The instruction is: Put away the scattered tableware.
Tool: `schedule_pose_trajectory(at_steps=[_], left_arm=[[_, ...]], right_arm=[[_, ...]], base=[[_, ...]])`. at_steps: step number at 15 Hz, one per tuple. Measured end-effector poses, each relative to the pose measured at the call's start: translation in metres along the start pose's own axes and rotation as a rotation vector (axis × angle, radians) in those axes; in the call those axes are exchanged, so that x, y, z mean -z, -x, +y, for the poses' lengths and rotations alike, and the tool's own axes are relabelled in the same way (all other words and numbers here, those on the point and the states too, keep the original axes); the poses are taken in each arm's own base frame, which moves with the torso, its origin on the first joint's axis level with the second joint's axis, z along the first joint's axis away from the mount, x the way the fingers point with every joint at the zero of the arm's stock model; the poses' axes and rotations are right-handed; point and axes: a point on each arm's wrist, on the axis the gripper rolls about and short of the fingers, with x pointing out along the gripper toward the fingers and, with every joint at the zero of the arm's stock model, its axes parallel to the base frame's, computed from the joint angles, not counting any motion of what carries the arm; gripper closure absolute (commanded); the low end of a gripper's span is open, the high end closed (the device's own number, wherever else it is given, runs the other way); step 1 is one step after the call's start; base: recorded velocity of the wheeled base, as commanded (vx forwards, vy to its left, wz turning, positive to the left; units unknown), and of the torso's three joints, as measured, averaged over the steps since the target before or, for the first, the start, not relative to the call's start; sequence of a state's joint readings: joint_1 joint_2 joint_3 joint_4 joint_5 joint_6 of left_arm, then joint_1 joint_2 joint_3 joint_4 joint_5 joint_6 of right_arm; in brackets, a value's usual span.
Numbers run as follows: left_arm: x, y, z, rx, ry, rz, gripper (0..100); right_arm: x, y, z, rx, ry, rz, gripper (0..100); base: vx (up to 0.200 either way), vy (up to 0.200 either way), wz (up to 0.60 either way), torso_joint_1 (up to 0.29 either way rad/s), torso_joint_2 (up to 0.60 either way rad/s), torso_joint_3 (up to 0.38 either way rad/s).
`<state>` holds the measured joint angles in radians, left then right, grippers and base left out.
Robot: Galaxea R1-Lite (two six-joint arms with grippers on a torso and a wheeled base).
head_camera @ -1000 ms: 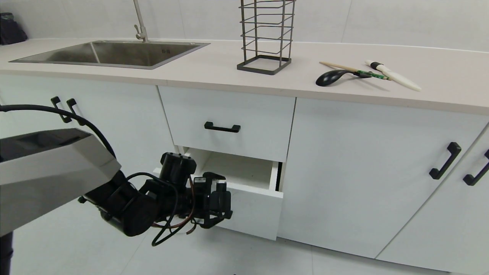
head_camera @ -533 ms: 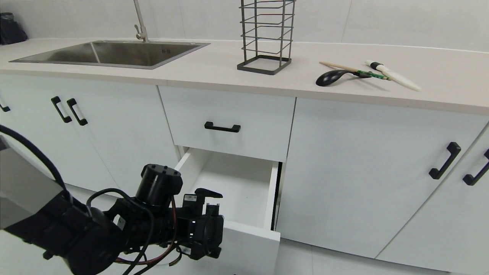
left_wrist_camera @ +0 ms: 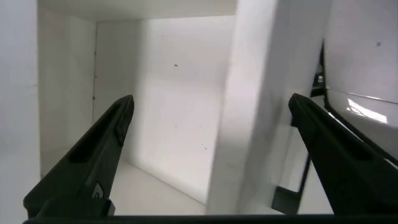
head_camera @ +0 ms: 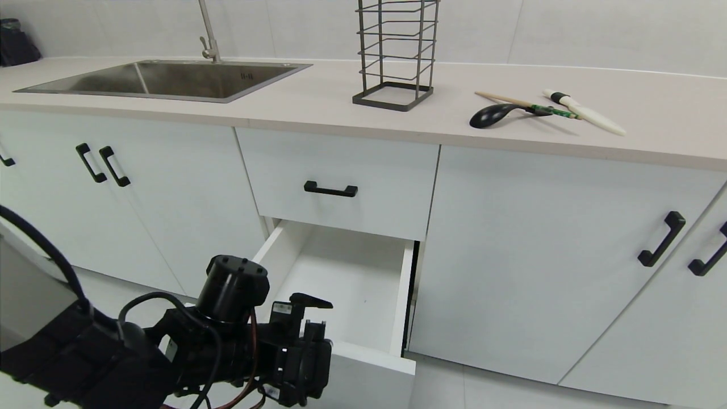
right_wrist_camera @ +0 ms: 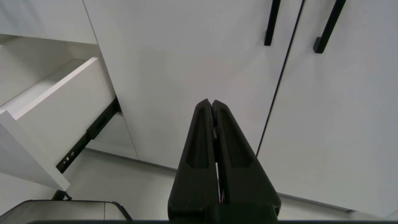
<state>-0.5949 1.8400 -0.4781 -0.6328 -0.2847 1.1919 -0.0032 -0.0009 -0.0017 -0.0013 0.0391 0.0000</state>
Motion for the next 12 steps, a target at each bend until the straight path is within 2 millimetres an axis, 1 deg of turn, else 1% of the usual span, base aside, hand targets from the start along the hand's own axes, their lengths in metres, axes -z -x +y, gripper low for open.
schedule_pose_trajectory(at_steps=[1,4,6,8,9,10,11,12], left_arm=[[-0.005,0.004,-0.005,0.008,-0.013,-0.014,0],[-0.038,0.022,-0.008,-0.022,-0.036,-0.111,0],[-0.059,0.044,-0.005,-0.074,0.028,-0.164,0],[-0.068,0.068,-0.007,-0.071,0.126,-0.159,0],[-0.071,0.079,0.001,-0.103,0.174,-0.167,0],[-0.072,0.09,0.015,-0.167,0.223,-0.181,0],[-0.071,0.103,0.034,-0.251,0.275,-0.195,0],[-0.067,0.116,0.051,-0.328,0.324,-0.2,0]], right_arm=[[0.0,0.0,0.0,0.0,0.0,0.0,100],[0.0,0.0,0.0,-0.001,0.0,0.0,100],[0.0,0.0,0.0,0.0,0.0,0.0,100],[0.0,0.0,0.0,0.0,0.0,0.0,100],[0.0,0.0,0.0,0.0,0.0,0.0,100],[0.0,0.0,0.0,-0.001,0.0,0.0,100],[0.0,0.0,0.0,-0.001,0.0,0.0,100],[0.0,0.0,0.0,0.0,0.0,0.0,100]], base=[[0.0,0.0,0.0,0.0,0.0,0.0],[0.0,0.0,0.0,0.0,0.0,0.0],[0.0,0.0,0.0,0.0,0.0,0.0],[0.0,0.0,0.0,0.0,0.0,0.0],[0.0,0.0,0.0,0.0,0.0,0.0],[0.0,0.0,0.0,0.0,0.0,0.0],[0.0,0.0,0.0,0.0,0.0,0.0],[0.0,0.0,0.0,0.0,0.0,0.0]])
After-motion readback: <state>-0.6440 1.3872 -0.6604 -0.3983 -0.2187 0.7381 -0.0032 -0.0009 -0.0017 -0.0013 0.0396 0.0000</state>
